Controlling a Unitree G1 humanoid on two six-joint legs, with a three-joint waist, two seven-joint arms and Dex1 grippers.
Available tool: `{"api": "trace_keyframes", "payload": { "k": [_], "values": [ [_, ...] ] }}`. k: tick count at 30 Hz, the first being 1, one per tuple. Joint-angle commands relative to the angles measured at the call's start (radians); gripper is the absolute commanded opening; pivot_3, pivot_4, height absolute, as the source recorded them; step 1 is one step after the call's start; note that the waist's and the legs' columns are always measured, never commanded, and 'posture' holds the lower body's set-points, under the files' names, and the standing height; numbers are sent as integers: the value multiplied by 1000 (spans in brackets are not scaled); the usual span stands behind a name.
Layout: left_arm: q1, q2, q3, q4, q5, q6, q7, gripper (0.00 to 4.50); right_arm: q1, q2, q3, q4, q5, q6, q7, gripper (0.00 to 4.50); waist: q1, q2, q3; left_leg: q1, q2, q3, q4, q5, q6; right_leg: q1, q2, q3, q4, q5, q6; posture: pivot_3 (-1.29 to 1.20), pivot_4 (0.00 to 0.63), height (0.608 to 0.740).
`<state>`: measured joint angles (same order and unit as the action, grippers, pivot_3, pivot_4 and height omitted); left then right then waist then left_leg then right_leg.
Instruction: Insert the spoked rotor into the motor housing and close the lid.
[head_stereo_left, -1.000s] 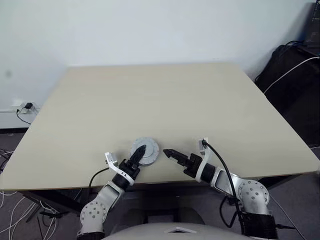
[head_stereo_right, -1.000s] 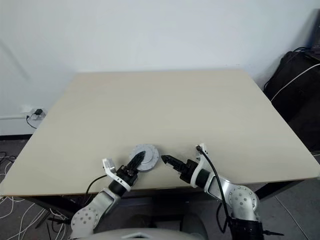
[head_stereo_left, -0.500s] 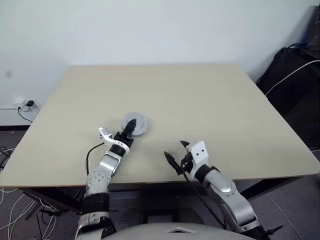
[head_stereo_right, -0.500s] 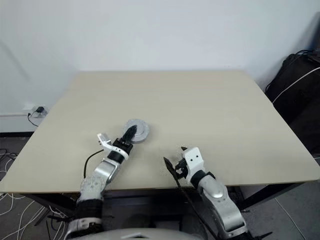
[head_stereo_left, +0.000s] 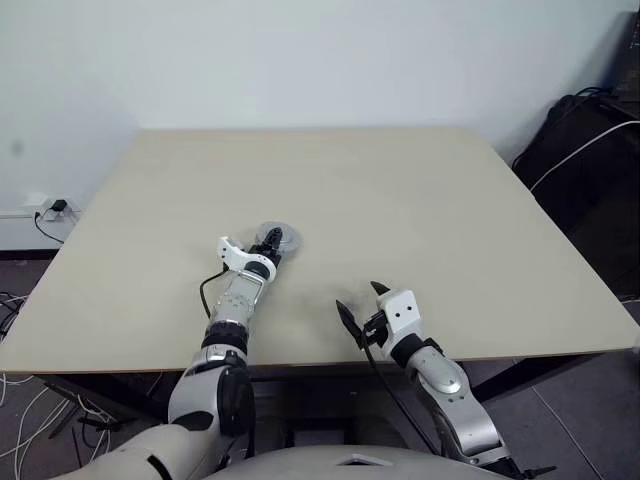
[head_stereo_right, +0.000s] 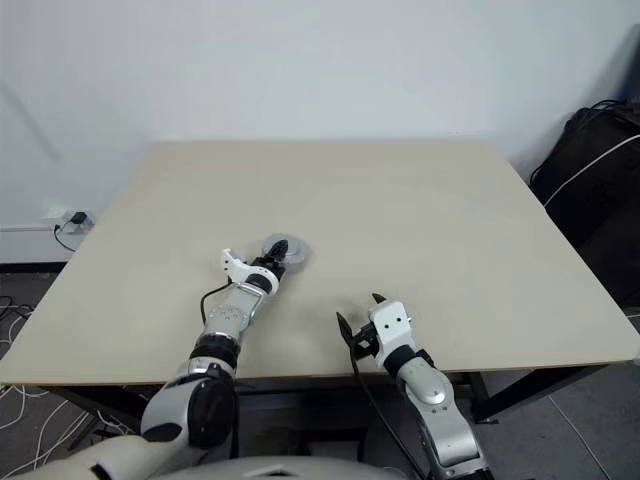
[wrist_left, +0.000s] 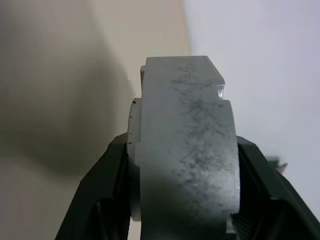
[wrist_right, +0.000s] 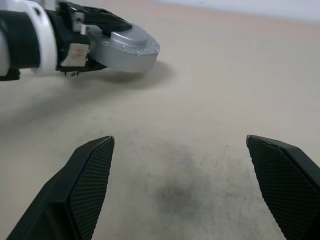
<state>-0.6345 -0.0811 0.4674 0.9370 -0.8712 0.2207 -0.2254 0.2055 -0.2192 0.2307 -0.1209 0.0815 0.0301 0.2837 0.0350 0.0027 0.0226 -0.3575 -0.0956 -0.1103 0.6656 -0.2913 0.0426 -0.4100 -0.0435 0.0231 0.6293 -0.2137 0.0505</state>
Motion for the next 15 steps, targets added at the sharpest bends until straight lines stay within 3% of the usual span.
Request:
{"api": "trace_keyframes", "payload": {
  "k": [1,2,9,15],
  "values": [
    [-96,26,40,77,29,-56,3,2133,-11,9,-13,-17,-8,-21,2,4500,-1,0,0,0,0,0,0,0,0,0,0,0,0,0,0,0,0,740],
    [-110,31,52,105,35,-62,17,2133,-11,10,-14,-17,-9,-20,3,4500,-1,0,0,0,0,0,0,0,0,0,0,0,0,0,0,0,0,740],
    [-139,37,88,176,84,-71,48,4434,-13,11,-13,-26,-5,23,19,4500,-4,-1,-2,0,0,0,0,0,0,0,0,0,1,0,0,0,0,740],
    [-68,39,71,111,124,4,72,4471,-15,21,-16,-30,-11,39,21,4500,-9,-1,-3,3,0,0,1,1,-1,1,0,1,2,2,-1,0,0,740]
  ]
}}
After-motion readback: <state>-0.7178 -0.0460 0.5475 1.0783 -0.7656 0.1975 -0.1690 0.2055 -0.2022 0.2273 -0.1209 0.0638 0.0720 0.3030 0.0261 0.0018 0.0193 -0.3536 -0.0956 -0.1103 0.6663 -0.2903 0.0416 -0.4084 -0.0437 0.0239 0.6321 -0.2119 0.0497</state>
